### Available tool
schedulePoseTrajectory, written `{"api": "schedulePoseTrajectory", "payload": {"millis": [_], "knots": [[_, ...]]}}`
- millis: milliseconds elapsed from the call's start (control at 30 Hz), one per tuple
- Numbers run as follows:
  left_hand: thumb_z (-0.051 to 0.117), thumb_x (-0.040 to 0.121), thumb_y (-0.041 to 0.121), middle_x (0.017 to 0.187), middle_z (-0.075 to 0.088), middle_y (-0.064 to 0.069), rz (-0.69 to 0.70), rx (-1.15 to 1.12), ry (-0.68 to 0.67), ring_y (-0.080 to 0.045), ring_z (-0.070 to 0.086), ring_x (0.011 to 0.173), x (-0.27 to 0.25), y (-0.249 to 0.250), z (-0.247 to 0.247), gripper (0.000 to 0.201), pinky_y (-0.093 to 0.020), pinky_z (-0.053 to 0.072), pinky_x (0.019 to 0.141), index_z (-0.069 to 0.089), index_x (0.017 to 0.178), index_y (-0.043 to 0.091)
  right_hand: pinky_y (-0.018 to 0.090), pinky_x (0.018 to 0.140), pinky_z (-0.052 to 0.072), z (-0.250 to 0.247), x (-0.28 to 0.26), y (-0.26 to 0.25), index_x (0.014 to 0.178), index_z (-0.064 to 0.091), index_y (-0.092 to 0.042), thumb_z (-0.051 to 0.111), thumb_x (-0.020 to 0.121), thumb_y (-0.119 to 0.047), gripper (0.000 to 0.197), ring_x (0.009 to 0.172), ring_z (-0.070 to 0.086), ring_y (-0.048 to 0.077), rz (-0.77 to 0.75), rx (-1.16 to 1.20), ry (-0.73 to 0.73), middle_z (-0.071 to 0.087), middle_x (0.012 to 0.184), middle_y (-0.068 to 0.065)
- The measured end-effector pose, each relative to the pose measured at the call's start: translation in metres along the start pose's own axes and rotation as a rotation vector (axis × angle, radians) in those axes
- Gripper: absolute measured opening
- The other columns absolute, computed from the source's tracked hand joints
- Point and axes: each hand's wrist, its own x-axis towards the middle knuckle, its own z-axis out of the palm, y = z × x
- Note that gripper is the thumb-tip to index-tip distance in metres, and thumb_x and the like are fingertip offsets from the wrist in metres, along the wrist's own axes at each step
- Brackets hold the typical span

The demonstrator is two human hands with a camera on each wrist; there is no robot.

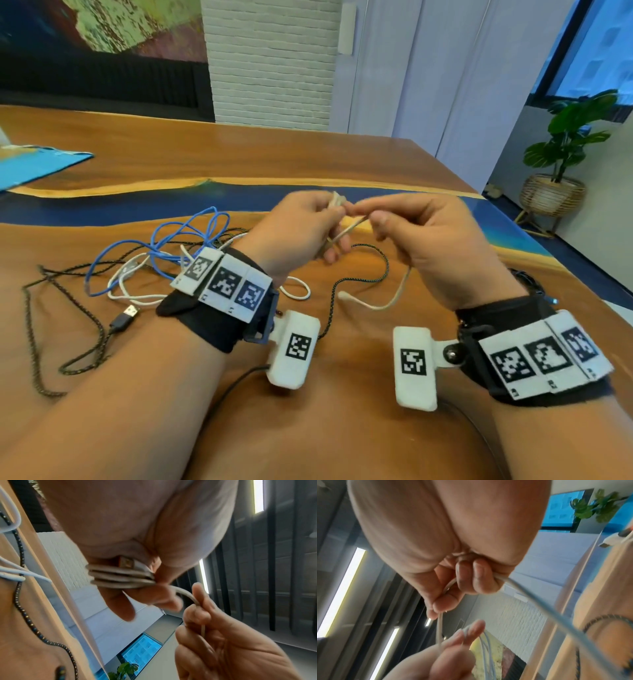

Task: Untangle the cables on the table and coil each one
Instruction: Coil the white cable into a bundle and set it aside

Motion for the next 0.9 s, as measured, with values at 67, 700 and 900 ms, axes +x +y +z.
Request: {"api": "schedulePoseTrajectory", "payload": {"millis": [67,700,900], "knots": [[0.044,0.109,0.03,0.049,0.042,-0.001,-0.059,0.073,-0.142,-0.014,0.036,0.042,-0.004,0.0,0.001,0.04,-0.029,0.04,0.053,0.073,0.103,0.003,0.009,0.053,0.043,-0.009,0.003,0.001,0.11,0.075,-0.007,0.058,0.098,0.002,0.023,0.054,0.058,-0.001,-0.026,0.072,0.089,0.073,0.078,-0.002],[0.034,0.11,0.042,0.05,0.02,0.008,-0.109,-0.549,-0.065,-0.011,0.01,0.043,0.002,0.002,0.006,0.047,-0.026,0.012,0.044,0.044,0.071,0.019,0.039,0.08,0.052,0.018,0.006,0.018,0.107,0.075,-0.006,0.053,0.095,-0.009,0.025,0.084,0.068,0.024,0.299,0.457,0.094,0.074,0.093,0.015],[0.038,0.109,0.042,0.05,0.024,0.007,-0.134,-0.475,-0.052,-0.01,0.017,0.041,0.001,-0.004,0.015,0.044,-0.027,0.014,0.046,0.046,0.072,0.019,0.037,0.066,0.056,0.023,0.002,0.012,0.114,0.062,-0.006,0.054,0.094,-0.002,0.023,0.062,0.06,0.02,0.28,0.614,0.036,0.061,0.082,0.015]]}}
